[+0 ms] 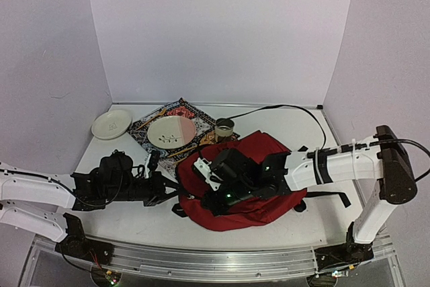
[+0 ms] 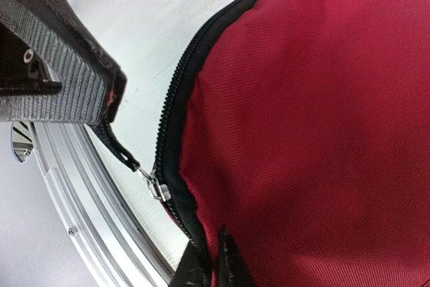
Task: Pack the student bag
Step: Hold the student bag at the center of the board, then zip the largest pocket of the bag.
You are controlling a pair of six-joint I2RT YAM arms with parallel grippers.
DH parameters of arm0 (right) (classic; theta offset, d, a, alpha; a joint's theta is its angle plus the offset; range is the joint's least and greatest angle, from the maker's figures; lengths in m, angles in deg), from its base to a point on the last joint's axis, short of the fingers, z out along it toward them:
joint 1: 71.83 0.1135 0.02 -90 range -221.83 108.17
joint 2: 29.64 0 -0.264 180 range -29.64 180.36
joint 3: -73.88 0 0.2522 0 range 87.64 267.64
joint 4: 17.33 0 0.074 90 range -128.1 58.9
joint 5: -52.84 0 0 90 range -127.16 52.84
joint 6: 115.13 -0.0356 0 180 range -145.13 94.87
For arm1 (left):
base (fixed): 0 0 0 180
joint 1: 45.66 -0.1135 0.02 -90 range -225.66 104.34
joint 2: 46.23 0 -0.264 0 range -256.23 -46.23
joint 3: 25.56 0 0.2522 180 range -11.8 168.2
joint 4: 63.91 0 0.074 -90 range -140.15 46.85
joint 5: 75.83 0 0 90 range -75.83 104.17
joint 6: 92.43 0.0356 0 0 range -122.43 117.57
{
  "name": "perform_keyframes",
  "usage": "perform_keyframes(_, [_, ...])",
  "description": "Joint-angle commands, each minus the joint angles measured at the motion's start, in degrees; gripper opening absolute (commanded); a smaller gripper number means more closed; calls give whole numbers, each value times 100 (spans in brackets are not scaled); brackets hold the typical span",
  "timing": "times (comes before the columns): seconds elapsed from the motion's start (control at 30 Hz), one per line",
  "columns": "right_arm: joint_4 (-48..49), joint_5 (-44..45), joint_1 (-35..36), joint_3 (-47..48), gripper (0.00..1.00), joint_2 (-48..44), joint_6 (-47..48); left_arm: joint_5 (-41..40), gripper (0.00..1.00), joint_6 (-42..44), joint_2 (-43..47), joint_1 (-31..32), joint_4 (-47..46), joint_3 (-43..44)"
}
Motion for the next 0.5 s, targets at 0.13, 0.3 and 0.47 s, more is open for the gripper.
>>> perform_keyframes(0.13, [-627,237,22,-664,0,-971,-85,-928,0,384,112,-325,843,459])
perform_keyframes(0.3, [-770,340,22,-1148,0,-1523,-235,-1535,0,984,95,-641,1571,1021])
perform_keyframes(0.47, [-923,645,22,-1552,0,-2106,-467,-1718,0,1383,-203,-1060,1597,1313])
